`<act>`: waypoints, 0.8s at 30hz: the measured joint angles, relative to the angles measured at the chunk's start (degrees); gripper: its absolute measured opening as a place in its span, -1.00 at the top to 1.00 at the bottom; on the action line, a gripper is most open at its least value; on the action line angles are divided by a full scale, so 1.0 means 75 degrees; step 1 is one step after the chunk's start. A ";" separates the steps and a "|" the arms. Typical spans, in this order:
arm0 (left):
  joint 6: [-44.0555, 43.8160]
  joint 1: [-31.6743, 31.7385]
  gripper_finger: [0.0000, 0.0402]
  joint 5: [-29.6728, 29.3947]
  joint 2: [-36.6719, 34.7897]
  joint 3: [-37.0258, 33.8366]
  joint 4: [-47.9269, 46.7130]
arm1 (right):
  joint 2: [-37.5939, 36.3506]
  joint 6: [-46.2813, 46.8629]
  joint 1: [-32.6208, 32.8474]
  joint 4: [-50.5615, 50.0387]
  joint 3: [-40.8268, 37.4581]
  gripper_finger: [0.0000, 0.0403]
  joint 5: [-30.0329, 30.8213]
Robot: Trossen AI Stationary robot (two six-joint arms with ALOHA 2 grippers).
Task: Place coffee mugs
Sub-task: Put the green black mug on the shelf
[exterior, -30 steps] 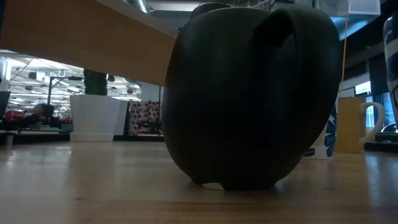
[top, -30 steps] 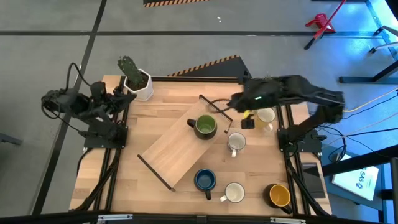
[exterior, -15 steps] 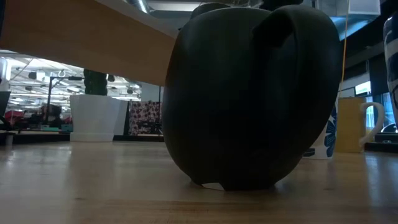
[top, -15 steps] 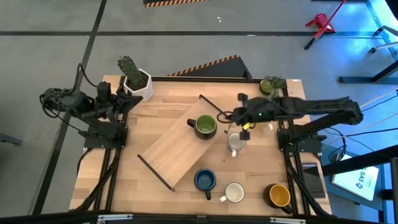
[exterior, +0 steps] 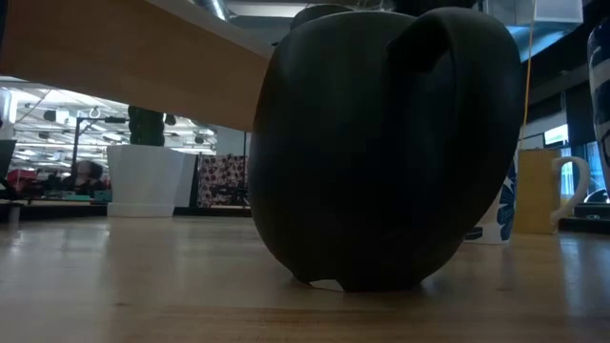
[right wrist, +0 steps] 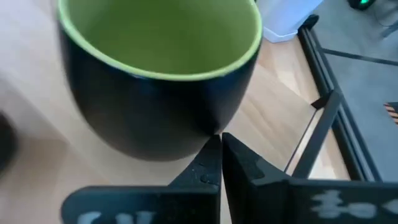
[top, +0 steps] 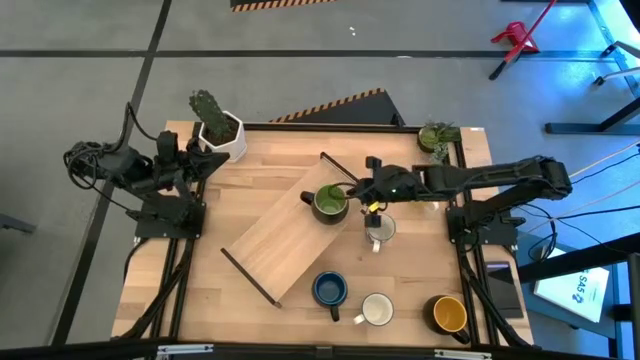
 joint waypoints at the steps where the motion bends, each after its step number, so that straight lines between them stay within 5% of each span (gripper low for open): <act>1: 0.0000 0.0000 1.00 0.0000 -0.0002 0.0000 0.0002 | 0.0068 0.0011 0.0000 0.0114 0.0000 1.00 -0.0046; 24: 0.0034 0.0000 1.00 0.0000 -0.0003 0.0000 -0.0005 | 0.1781 0.0282 0.0755 0.1914 0.0683 1.00 -0.1231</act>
